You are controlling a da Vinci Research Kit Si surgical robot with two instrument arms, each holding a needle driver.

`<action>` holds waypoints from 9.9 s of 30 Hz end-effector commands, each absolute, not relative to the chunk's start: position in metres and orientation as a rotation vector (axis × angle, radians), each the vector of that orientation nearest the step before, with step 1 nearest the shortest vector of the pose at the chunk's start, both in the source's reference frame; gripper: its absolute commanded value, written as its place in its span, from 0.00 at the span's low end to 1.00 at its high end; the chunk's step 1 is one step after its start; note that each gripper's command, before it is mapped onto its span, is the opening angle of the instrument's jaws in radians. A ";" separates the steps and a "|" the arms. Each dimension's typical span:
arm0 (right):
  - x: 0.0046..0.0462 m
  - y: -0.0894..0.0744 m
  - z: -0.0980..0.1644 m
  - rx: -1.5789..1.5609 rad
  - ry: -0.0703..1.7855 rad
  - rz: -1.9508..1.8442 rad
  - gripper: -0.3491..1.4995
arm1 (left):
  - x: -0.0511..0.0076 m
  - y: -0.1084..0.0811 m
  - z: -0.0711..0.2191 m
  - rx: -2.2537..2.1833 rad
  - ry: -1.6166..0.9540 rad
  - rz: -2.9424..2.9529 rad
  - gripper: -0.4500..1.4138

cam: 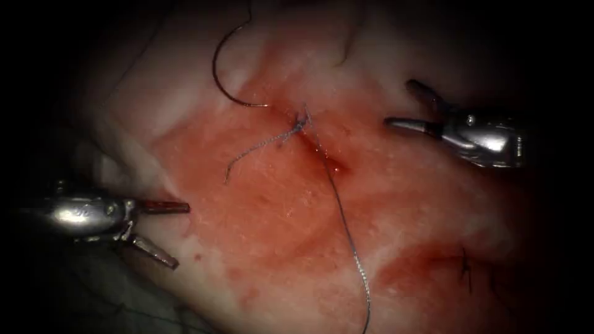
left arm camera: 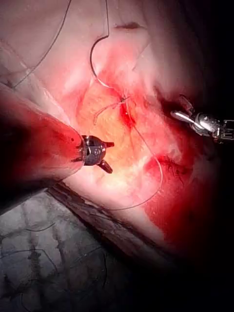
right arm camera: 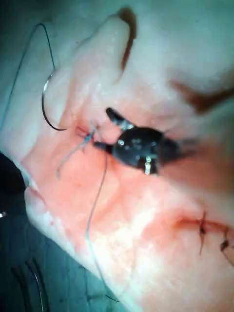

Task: Wound Closure

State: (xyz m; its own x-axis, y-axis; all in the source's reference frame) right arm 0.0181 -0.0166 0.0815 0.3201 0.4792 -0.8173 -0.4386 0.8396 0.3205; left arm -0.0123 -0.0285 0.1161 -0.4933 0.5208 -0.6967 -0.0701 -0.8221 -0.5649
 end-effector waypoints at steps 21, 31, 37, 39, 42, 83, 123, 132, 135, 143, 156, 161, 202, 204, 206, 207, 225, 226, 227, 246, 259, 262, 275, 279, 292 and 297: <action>0.0235 -0.019 0.080 0.060 1.061 0.475 0.98 | -0.0158 -0.026 0.122 -0.925 -0.203 2.385 0.60; 0.0238 -0.019 0.080 0.056 1.059 0.464 0.98 | -0.0175 -0.026 0.124 -0.786 -0.137 2.520 0.67; 0.0243 -0.019 0.080 0.056 1.060 0.464 0.98 | -0.0167 -0.026 0.126 -0.677 -0.093 2.561 0.62; 0.0245 -0.019 0.080 0.053 1.060 0.458 0.98 | -0.0164 -0.026 0.126 -0.644 -0.092 2.575 0.59; 0.0248 -0.019 0.080 0.056 1.055 0.457 0.98 | -0.0163 -0.027 0.127 -0.622 -0.113 2.585 0.43; 0.0363 -0.021 0.084 -0.337 0.933 -0.024 0.99 | -0.0163 -0.024 0.123 -0.706 -0.148 2.670 0.00; 0.0413 -0.022 0.090 -0.479 0.870 -0.149 0.97 | -0.0165 -0.024 0.122 -0.717 -0.152 2.665 0.00; 0.0414 -0.022 0.090 -0.473 0.862 -0.156 0.97 | -0.0164 -0.024 0.122 -0.718 -0.153 2.665 0.00; 0.0413 -0.022 0.091 -0.474 0.861 -0.155 0.97 | -0.0164 -0.024 0.122 -0.718 -0.153 2.666 0.00; 0.0410 -0.022 0.092 -0.473 0.852 -0.162 0.96 | -0.0164 -0.024 0.122 -0.717 -0.152 2.665 0.00; 0.0407 -0.023 0.090 -0.384 0.878 -0.236 0.00 | -0.0165 -0.024 0.122 -0.718 -0.155 2.664 0.00; 0.0405 -0.022 0.089 -0.418 0.901 -0.220 0.00 | -0.0160 -0.024 0.122 -0.721 -0.160 2.665 0.00; 0.0326 -0.022 0.079 -0.495 0.884 0.007 0.99 | -0.0032 -0.021 0.124 -0.520 -0.322 2.596 0.82; 0.0326 -0.022 0.079 -0.495 0.884 0.007 0.99 | -0.0033 -0.021 0.124 -0.520 -0.324 2.599 0.85; 0.0326 -0.022 0.079 -0.495 0.884 0.007 0.99 | -0.0034 -0.020 0.124 -0.526 -0.321 2.622 0.85; 0.0326 -0.022 0.079 -0.493 0.882 0.006 0.98 | -0.0033 -0.020 0.124 -0.526 -0.312 2.635 0.81; 0.0333 -0.022 0.080 -0.494 0.881 0.001 0.98 | -0.0050 -0.021 0.131 -0.336 -0.211 2.964 0.84; 0.0334 -0.023 0.080 -0.493 0.879 0.000 0.98 | -0.0049 -0.020 0.131 -0.373 -0.184 2.970 0.84; 0.0335 -0.023 0.080 -0.494 0.878 0.000 0.98 | -0.0048 -0.020 0.131 -0.393 -0.169 2.973 0.84; 0.0336 -0.022 0.080 -0.491 0.877 0.000 0.98 | -0.0024 -0.016 0.125 -0.787 -0.196 2.867 0.76; 0.0285 -0.018 0.075 -0.297 0.797 0.019 0.97 | -0.0133 -0.015 0.125 -0.996 -0.356 2.718 0.64; 0.0281 -0.019 0.075 -0.225 0.777 -0.007 0.96 | -0.0138 -0.015 0.126 -0.957 -0.338 2.724 0.64; 0.0268 -0.022 0.078 -0.064 0.801 0.003 0.94 | -0.0155 -0.014 0.128 -0.859 -0.315 2.754 0.59; 0.0261 -0.022 0.078 -0.074 0.797 0.006 0.94 | -0.0158 -0.014 0.129 -0.812 -0.300 2.766 0.58; 0.0263 -0.022 0.078 -0.077 0.801 0.010 0.93 | -0.0160 -0.016 0.132 -0.666 -0.325 2.834 0.34; 0.0259 -0.022 0.078 -0.057 0.799 0.040 0.75 | -0.0162 -0.015 0.132 -0.681 -0.315 2.807 0.19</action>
